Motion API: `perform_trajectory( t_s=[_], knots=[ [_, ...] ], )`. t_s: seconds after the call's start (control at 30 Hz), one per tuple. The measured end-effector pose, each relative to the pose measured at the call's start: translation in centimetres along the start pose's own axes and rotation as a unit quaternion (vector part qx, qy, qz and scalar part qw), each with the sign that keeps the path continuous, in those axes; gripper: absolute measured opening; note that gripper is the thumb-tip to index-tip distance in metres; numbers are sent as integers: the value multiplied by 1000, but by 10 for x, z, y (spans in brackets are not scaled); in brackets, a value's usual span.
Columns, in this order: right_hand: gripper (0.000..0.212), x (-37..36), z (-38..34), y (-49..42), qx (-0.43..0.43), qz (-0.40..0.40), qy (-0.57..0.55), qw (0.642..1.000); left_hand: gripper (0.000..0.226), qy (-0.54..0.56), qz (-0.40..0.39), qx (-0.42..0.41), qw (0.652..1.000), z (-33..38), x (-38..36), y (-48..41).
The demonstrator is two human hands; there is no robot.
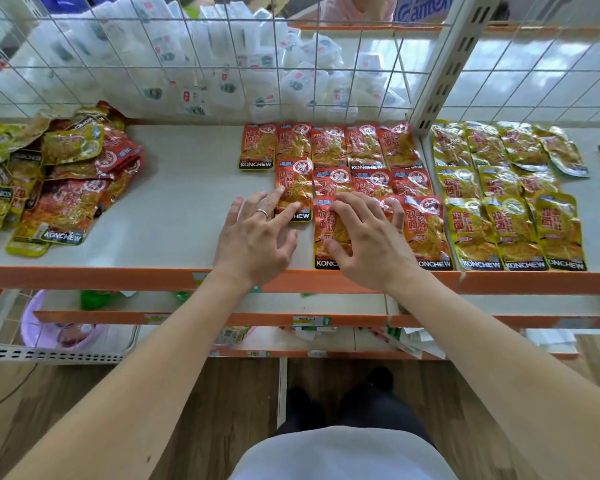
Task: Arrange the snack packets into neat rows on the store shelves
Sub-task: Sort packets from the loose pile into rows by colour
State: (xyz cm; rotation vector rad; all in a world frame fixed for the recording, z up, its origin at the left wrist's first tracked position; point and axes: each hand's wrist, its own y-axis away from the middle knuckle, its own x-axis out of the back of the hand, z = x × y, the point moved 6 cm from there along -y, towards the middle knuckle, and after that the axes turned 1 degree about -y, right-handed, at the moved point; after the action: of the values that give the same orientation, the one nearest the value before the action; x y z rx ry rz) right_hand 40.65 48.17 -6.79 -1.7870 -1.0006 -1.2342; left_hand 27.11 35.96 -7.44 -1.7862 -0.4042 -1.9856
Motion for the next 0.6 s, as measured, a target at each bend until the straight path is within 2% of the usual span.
perform_trajectory(
  t_s=[0.13, 0.37, 0.5, 0.6],
  knots=[
    [58, -2, -1, -4, 6, -36, 22, 999, 60, 3, 0, -2, 1000, 0, 1, -2],
    [66, -4, -3, -4, -1, -34, 59, 998, 62, 6, -10, -1, 1000, -1, -1, -1],
    [63, -2, -5, -1, 21, 0, 58, 998, 62, 7, -1, -7, 1000, -1, -1, -1],
    [59, 0, -7, 2, 39, 27, 58, 997, 58, 16, 42, -19, 999, 0, 3, 2]
  ],
)
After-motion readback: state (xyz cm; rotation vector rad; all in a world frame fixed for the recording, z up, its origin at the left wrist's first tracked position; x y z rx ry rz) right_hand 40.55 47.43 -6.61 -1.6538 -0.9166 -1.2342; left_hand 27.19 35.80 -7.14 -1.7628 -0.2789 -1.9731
